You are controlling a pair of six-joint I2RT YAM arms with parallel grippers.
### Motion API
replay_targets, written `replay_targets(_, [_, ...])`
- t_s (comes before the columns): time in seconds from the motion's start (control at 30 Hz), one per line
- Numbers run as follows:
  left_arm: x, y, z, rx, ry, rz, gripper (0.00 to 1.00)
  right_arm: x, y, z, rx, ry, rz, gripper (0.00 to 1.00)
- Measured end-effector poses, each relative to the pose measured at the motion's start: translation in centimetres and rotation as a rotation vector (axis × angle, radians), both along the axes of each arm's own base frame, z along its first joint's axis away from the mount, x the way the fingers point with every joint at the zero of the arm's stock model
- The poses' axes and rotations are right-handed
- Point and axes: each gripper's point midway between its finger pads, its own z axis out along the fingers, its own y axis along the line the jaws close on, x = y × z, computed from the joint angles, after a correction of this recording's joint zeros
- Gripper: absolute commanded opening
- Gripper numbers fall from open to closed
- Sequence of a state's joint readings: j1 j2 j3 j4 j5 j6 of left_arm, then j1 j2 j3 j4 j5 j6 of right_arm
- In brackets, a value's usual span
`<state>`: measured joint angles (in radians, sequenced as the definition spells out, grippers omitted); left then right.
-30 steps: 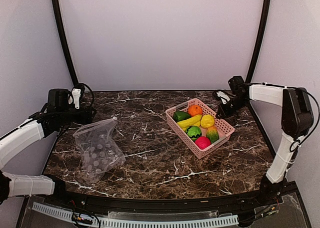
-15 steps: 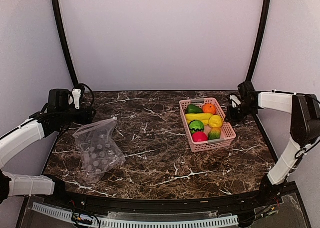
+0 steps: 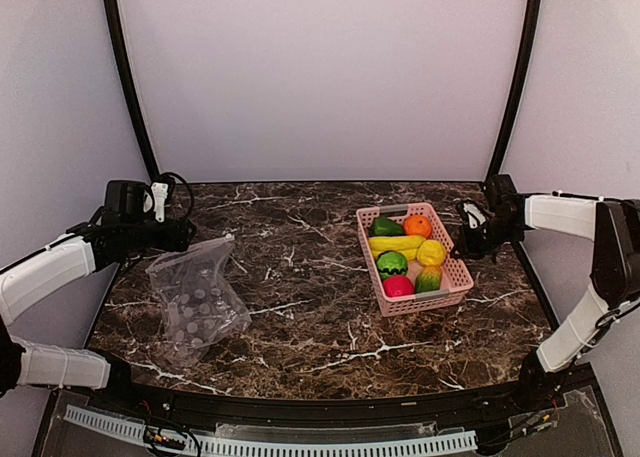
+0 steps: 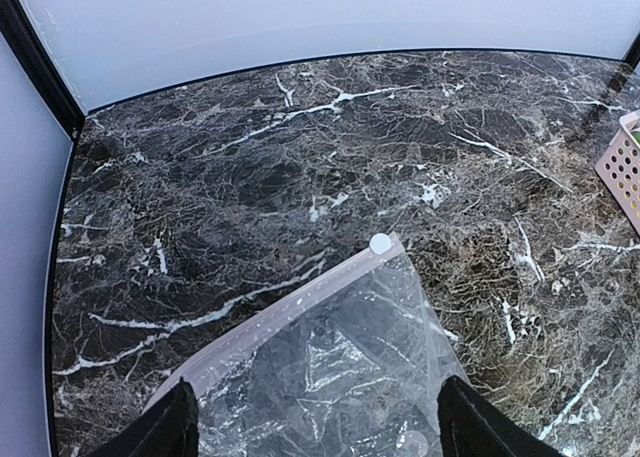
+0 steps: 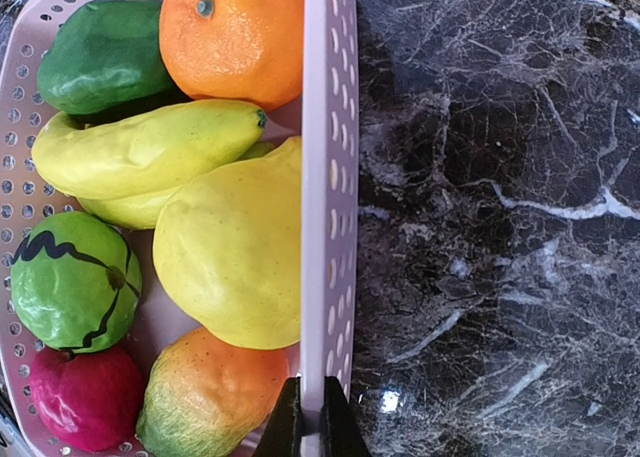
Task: Place the food in the zip-top bag and seal the zipper
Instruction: Adjust the bin at the center of the board, then pick up the zipper food storage bag at the center of the board.
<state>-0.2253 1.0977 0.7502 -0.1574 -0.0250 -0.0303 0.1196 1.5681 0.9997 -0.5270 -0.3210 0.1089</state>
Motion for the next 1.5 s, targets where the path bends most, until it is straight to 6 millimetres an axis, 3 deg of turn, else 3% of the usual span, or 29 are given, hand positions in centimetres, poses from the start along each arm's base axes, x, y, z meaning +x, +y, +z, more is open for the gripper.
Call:
replay_targets(0.17, [0.2, 0.4, -0.7, -0.002, 0.02, 0.038, 0.81, -2.0, -0.8, 0.3, -0.027, 0.02, -0.03, 0.0])
replay_targets(0.3, [0.4, 1.1, -1.3, -0.023, 0.048, 0.11, 0.8, -3.0, -0.7, 0.9, -0.011, 0.033, -0.037, 0.29])
replay_targets(0.47, [1.0, 0.7, -1.9, -0.113, 0.123, 0.184, 0.82, -3.4, -0.5, 1.6, -0.01, 0.063, 0.004, 0.37])
replay_targets(0.67, [2.3, -0.4, -0.8, -0.109, 0.206, 0.235, 0.89, 0.0, -0.6, 6.4, -0.015, -0.072, 0.062, 0.41])
replay_targets(0.7, [2.7, -0.2, -0.5, -0.096, 0.214, 0.246, 0.89, 0.2, -0.3, 7.1, -0.005, -0.093, 0.086, 0.48])
replay_targets(0.73, [3.0, 0.0, -0.3, -0.089, 0.219, 0.256, 0.89, 0.2, 0.2, 7.8, 0.017, -0.109, 0.122, 0.57])
replay_targets(0.83, [3.7, 1.9, -0.4, -0.11, 0.272, 0.295, 0.88, -0.5, 2.2, 9.5, 0.108, -0.14, 0.261, 0.59])
replay_targets(0.93, [3.8, 3.9, -2.4, -0.138, 0.36, 0.335, 0.88, -1.4, 3.8, 10.7, 0.189, -0.164, 0.363, 0.61])
replay_targets(1.07, [2.1, 5.5, -5.9, -0.148, 0.516, 0.397, 0.89, -2.5, 5.4, 11.6, 0.247, -0.182, 0.466, 0.61])
replay_targets(1.2, [-0.5, 6.1, -7.6, -0.18, 0.571, 0.471, 0.88, -3.4, 7.6, 12.4, 0.253, -0.22, 0.578, 0.61])
replay_targets(1.33, [-4.1, 6.5, -10.2, -0.24, 0.641, 0.545, 0.82, -4.8, 10.0, 12.8, 0.27, -0.23, 0.671, 0.6])
replay_targets(1.5, [-7.0, 6.1, -13.6, -0.313, 0.723, 0.609, 0.74, -6.4, 12.3, 13.1, 0.313, -0.226, 0.756, 0.59])
